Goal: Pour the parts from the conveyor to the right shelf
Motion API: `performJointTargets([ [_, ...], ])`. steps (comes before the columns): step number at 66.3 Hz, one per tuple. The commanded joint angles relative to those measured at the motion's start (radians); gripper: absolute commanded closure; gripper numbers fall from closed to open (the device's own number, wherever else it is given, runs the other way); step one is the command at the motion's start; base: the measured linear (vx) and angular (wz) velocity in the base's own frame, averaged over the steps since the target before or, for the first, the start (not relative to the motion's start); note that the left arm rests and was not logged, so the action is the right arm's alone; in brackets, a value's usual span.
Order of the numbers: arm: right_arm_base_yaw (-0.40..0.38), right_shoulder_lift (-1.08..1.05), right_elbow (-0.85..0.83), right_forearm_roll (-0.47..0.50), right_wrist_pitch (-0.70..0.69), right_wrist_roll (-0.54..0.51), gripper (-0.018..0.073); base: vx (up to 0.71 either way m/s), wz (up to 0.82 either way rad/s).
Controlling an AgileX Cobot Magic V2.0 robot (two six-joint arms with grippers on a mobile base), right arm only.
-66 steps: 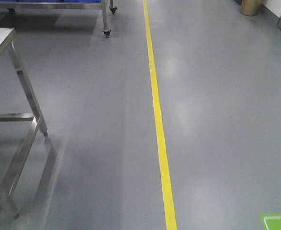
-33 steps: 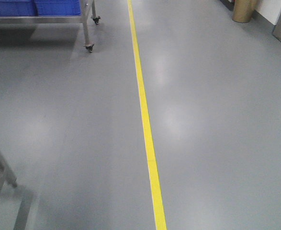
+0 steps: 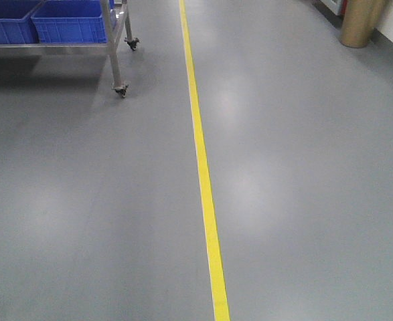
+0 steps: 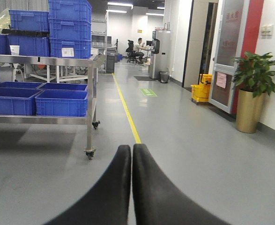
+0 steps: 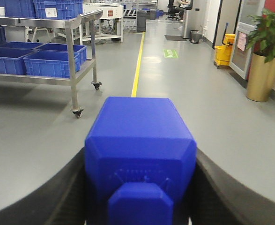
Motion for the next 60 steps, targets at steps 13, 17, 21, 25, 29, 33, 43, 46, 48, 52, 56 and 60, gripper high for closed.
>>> performJointTargets([
  [13, -0.005, 0.012, -0.026, 0.0, -0.079, -0.01, 0.0564, 0.75, 0.16],
  [17, -0.005, 0.012, -0.026, 0.0, -0.079, -0.01, 0.0564, 0.73, 0.18],
  [21, -0.005, 0.012, -0.026, 0.0, -0.079, -0.01, 0.0564, 0.72, 0.16],
  [25, -0.005, 0.012, -0.026, 0.0, -0.079, -0.01, 0.0564, 0.71, 0.11],
  [29, -0.005, 0.012, -0.026, 0.0, -0.079, -0.01, 0.0564, 0.71, 0.07],
  [33, -0.005, 0.012, -0.026, 0.0, -0.079, -0.01, 0.0564, 0.7, 0.04],
  [43, -0.005, 0.012, -0.026, 0.0, -0.079, -0.01, 0.0564, 0.7, 0.0],
  [46, -0.005, 0.012, -0.026, 0.0, -0.079, -0.01, 0.0564, 0.69, -0.03],
  [48, -0.005, 0.012, -0.026, 0.0, -0.079, -0.01, 0.0564, 0.69, -0.03],
  [52, -0.005, 0.012, -0.026, 0.0, -0.079, -0.01, 0.0564, 0.68, -0.02],
  [56, -0.005, 0.012, -0.026, 0.0, -0.079, -0.01, 0.0564, 0.67, -0.01],
  [60, -0.005, 0.012, -0.026, 0.0, -0.079, -0.01, 0.0564, 0.66, 0.0],
])
